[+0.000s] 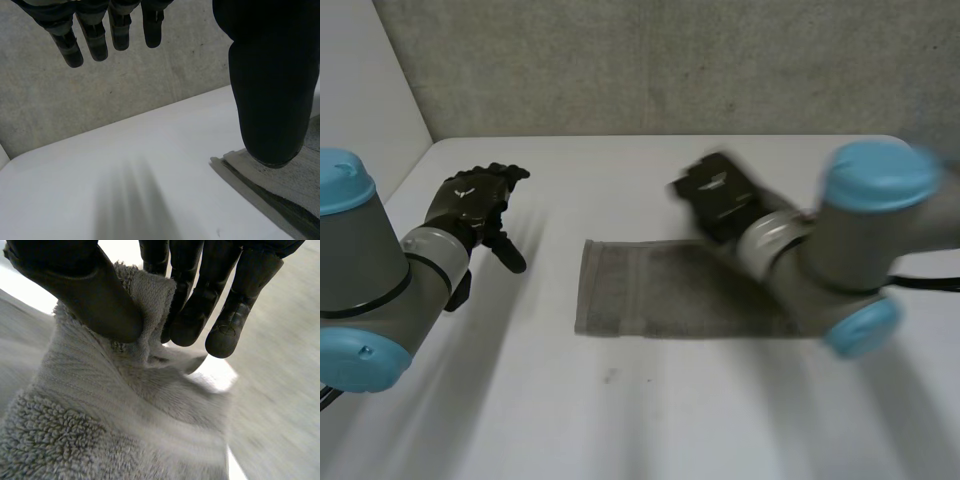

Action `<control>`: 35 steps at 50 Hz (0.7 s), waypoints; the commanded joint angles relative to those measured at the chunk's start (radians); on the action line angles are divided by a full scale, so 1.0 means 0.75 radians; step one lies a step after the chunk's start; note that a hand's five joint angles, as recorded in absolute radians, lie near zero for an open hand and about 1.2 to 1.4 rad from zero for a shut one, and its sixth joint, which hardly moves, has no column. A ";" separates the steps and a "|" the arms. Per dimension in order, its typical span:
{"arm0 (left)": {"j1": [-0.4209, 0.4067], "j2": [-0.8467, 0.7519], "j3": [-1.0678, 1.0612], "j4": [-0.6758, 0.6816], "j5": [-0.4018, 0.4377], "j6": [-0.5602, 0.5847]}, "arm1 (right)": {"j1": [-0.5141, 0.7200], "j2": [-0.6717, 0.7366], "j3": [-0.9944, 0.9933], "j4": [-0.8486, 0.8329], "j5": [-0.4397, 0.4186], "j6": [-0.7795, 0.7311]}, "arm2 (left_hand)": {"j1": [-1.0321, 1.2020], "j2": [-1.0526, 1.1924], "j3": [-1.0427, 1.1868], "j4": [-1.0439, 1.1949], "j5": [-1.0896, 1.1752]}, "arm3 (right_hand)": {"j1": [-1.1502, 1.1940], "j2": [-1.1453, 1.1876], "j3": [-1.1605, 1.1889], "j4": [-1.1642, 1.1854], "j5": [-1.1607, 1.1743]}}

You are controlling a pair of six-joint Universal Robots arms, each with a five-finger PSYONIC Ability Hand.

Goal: Fold the towel.

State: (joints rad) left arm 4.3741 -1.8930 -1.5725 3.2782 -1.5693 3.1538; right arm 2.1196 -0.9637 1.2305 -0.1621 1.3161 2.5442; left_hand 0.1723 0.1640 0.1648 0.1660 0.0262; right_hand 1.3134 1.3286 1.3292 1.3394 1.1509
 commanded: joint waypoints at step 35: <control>-0.046 -0.008 -0.028 0.035 0.000 0.006 | -0.376 -0.196 0.664 -0.058 -0.006 0.189 | 0.003 0.014 0.013 0.011 -0.035 | -1.372 -1.392 -1.393 -1.406 -1.388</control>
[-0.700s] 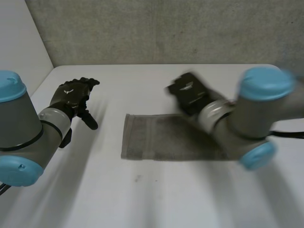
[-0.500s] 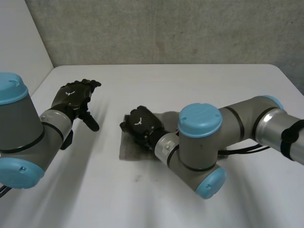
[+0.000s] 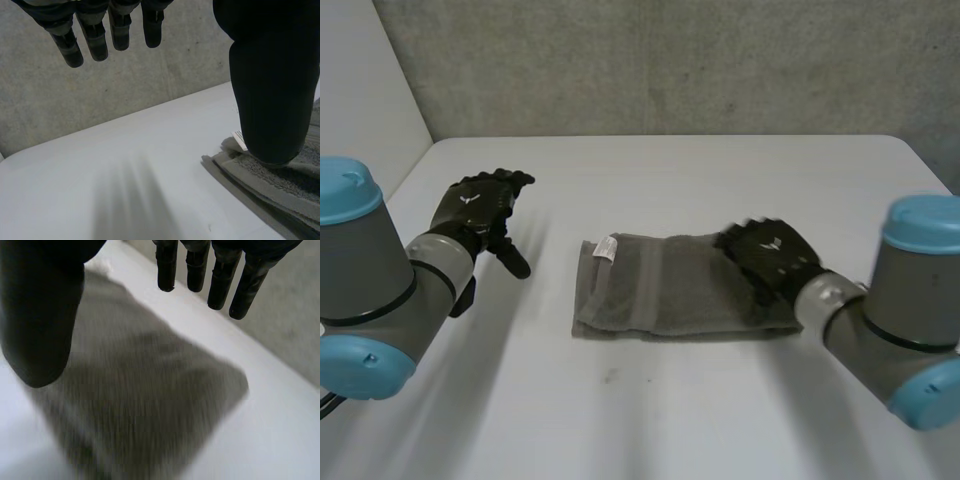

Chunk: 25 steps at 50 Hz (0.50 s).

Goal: Fold the towel.

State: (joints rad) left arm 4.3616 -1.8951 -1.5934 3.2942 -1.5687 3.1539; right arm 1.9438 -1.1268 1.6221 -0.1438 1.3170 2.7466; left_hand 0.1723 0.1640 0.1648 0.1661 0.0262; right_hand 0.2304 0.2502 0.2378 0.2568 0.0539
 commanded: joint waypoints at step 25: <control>-0.048 0.038 0.030 0.028 -0.007 0.004 | 0.378 0.157 -0.295 -0.164 0.001 -0.326 | 0.003 0.014 0.013 0.011 -0.035 | 1.554 1.528 1.545 1.519 1.557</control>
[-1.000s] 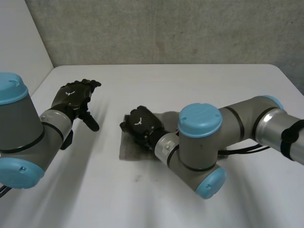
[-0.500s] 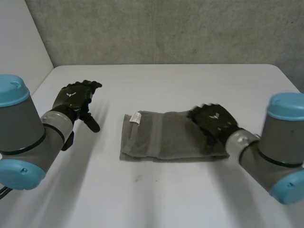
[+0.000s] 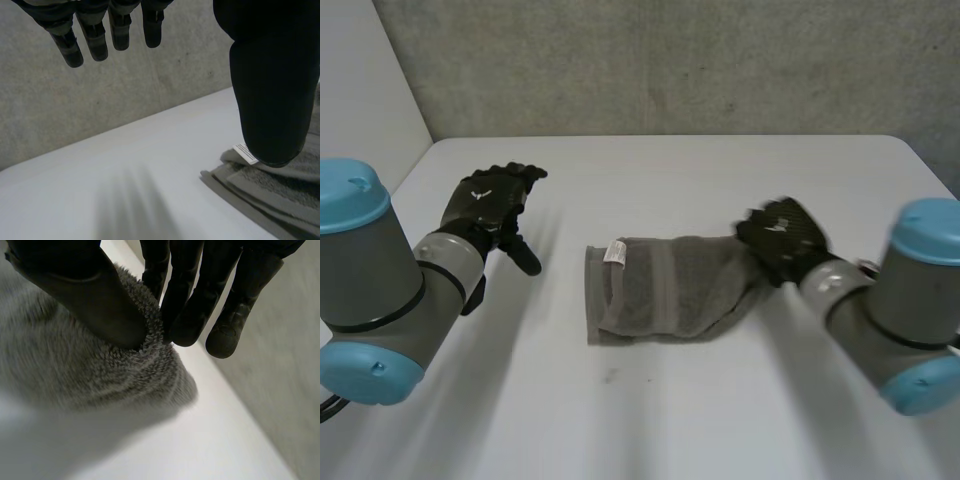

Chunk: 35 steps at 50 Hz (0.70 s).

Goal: Fold the towel.

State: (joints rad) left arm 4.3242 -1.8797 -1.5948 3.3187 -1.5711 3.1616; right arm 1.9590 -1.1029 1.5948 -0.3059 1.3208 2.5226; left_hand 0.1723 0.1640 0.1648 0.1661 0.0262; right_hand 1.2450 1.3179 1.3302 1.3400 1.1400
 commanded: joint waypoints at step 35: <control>-0.251 -0.376 0.425 -0.275 -0.169 -0.262 | 0.243 0.255 -0.572 0.612 0.063 0.780 | 0.031 0.042 0.041 0.040 -0.006 | -1.427 -1.524 -1.541 -1.554 -1.520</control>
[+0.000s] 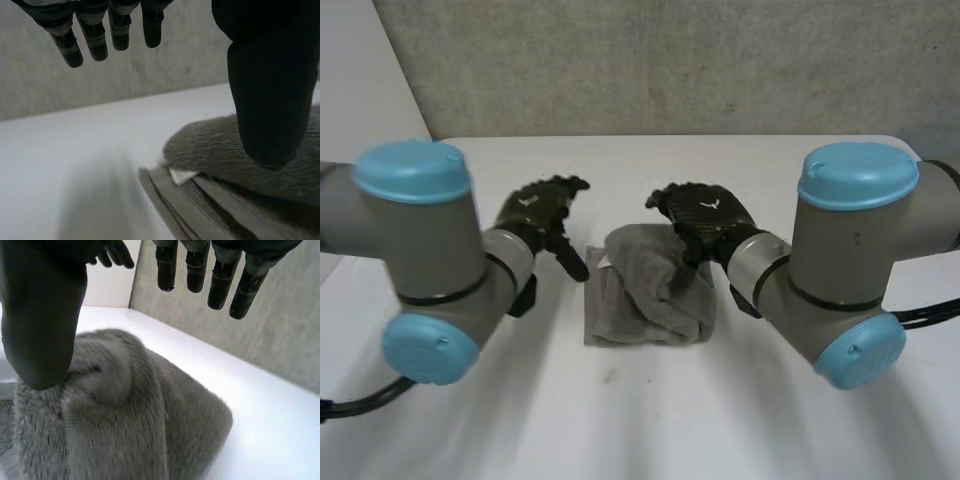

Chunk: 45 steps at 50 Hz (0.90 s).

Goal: Fold the towel.

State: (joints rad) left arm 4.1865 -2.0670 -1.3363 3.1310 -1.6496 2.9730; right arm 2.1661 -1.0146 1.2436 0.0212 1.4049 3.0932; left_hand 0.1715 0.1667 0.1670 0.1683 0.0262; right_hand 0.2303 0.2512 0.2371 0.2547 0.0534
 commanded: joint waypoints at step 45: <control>-0.197 -0.472 0.463 -0.245 -0.165 -0.004 | -0.231 0.173 -0.081 0.117 -0.065 0.097 | 0.134 0.141 0.140 0.139 0.095 | -0.074 -0.102 -0.083 -0.107 -0.071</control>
State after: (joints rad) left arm 4.0164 -2.4314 -0.9119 3.0240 -1.7146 2.9628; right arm 1.9678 -0.9469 1.2745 0.0556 1.3596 3.1688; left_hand 0.2486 0.2508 0.2502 0.2490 0.0788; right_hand 0.2301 0.2512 0.2371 0.2547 0.0533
